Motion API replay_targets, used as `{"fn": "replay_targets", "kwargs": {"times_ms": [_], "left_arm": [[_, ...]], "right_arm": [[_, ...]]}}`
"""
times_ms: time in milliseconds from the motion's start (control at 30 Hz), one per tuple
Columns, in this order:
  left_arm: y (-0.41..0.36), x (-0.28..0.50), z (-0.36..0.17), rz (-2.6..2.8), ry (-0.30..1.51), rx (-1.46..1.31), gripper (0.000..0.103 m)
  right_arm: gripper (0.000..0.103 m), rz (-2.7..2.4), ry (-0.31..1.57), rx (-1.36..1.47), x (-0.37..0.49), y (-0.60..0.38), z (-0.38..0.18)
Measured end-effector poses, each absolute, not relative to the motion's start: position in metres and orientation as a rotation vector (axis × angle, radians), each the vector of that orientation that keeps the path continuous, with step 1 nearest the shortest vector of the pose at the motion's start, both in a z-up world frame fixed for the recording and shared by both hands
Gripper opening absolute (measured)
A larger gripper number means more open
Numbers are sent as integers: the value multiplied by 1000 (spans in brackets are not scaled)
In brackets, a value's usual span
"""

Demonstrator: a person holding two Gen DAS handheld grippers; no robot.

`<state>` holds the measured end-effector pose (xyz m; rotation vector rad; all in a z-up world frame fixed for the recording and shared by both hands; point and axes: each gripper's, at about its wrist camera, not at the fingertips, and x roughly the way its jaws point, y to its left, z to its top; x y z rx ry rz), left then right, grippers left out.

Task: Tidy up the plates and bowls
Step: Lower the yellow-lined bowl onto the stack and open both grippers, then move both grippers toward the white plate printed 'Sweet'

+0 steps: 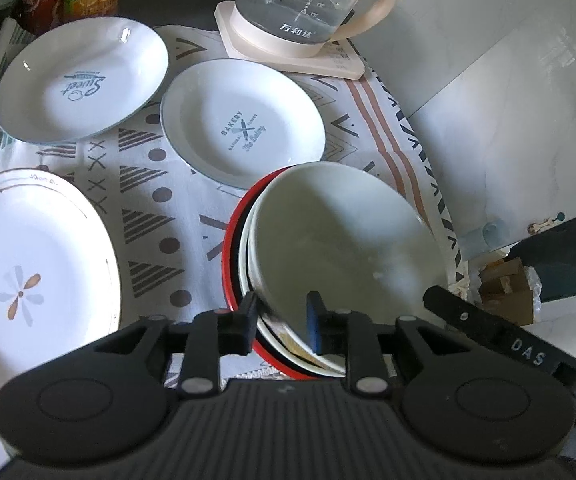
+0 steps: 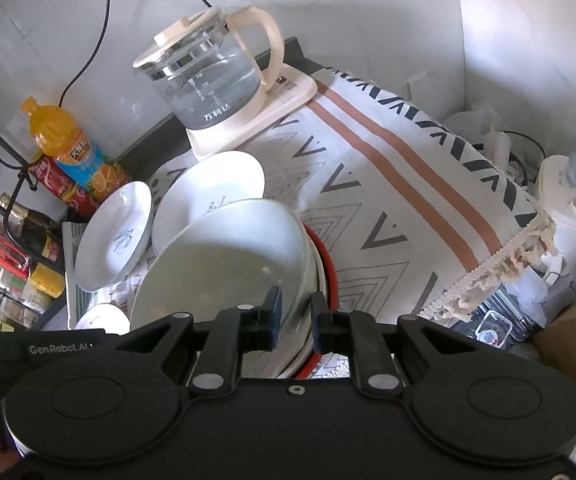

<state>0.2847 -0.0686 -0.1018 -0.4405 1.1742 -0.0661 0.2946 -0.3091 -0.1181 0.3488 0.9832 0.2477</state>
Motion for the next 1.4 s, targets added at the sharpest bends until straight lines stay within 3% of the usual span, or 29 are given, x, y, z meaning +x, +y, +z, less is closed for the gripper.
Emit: {"fn": "replay_targets", "kwargs": {"times_ms": [67,200,533,667,1200,1400], "left_arm": [[-67,286,-100,-70,1178,-460,30],[-60,289,-95,-24,1158,-480,43],[-33,296,-81,87,1114,-531,51],[-26,296,-75,134,1102,-547,51],[-22,269,-78,290,1108,-592,53],[-13,253,-76,402,1085,-617,62]], "right_arm": [[20,253,975,349,295,-309,-115],[46,274,927,328,299,-311,-100],[58,367,908,278,329,-307,-76],[68,416,911,253,339,-298,-71],[72,668,959,111,364,-252,-68],[78,781,966,53,366,-228,-66]]}}
